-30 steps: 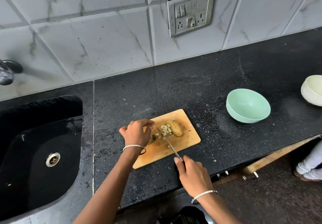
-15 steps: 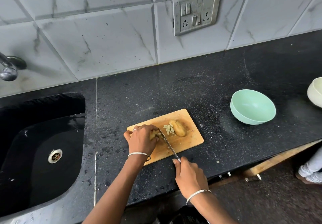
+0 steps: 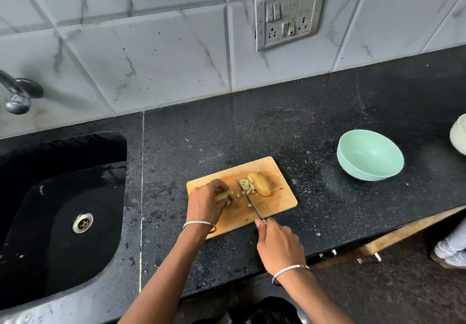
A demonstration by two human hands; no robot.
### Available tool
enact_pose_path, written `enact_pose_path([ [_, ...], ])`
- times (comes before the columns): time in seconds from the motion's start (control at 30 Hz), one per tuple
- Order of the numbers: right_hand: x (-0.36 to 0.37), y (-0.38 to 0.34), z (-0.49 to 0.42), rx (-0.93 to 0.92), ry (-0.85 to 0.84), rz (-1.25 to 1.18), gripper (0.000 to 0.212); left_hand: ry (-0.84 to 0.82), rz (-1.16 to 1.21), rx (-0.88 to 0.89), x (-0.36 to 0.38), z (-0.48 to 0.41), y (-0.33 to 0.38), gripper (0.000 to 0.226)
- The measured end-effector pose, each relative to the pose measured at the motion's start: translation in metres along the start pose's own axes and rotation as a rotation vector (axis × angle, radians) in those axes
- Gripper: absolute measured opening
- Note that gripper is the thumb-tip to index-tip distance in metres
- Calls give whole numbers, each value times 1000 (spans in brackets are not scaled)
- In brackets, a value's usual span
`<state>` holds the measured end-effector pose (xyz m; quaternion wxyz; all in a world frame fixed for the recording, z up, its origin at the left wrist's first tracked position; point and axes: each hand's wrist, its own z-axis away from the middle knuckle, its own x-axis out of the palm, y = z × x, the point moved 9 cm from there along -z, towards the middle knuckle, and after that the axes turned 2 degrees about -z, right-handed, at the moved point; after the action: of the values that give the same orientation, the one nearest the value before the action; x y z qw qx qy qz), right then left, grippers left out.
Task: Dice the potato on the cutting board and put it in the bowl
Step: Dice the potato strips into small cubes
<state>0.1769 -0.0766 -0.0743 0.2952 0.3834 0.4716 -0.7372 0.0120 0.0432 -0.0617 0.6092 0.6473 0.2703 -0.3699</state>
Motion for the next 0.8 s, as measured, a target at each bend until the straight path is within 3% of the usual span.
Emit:
enact_pose_path([
  [0.3, 12, -17, -3, -26, -76, -22, 41, 26, -2, -16, -3, 4, 0, 31],
  [0.5, -3, -3, -9, 26, 12, -27, 39, 3, 11, -53, -5, 2, -2, 29],
  [0.8, 10, -25, -4, -109, -47, -71, 42, 13, 23, -84, -8, 4, -6, 27],
])
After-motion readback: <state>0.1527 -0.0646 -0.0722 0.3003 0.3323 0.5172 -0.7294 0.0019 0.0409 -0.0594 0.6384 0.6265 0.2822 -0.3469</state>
